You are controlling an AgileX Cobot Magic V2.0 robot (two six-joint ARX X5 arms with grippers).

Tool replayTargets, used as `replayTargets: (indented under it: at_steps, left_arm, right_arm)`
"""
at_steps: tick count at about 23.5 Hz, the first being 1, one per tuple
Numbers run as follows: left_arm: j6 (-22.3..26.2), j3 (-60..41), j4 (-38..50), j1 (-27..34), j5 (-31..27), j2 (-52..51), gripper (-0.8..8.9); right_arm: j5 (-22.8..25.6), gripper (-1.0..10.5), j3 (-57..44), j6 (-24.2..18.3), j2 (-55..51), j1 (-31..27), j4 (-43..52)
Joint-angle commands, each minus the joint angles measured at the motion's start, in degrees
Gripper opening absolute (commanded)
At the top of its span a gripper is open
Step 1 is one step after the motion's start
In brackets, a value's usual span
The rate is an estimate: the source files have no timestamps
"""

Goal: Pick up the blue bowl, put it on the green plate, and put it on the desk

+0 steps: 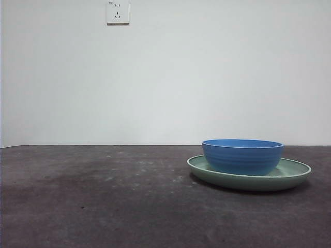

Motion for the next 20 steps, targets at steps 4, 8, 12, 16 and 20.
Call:
replayTargets:
  at_steps: [4, 8, 12, 16, 20]
  left_arm:
    - [2.3, -6.4, 0.2, -0.3, 10.5, -4.3, 1.86]
    - [2.4, -6.8, 0.1, -0.3, 12.3, -5.4, 1.86]
    - [2.4, -6.8, 0.2, -0.3, 12.3, -5.2, 1.86]
    - [2.4, -6.8, 0.2, -0.3, 12.3, -5.2, 1.86]
    - [2.4, -6.8, 0.2, -0.3, 12.3, -5.2, 1.86]
  right_arm:
    - [0.2, 4.2, 1.0, 0.6, 0.2, 0.2, 0.5]
    - [0.2, 4.2, 1.0, 0.7, 0.2, 0.2, 0.6]
    - [0.2, 4.2, 1.0, 0.9, 0.2, 0.2, 0.5]
    - [1.1, 4.2, 1.0, 2.8, 0.2, 0.2, 0.6]
    - [10.3, 4.2, 1.0, 9.4, 0.7, 0.2, 2.4]
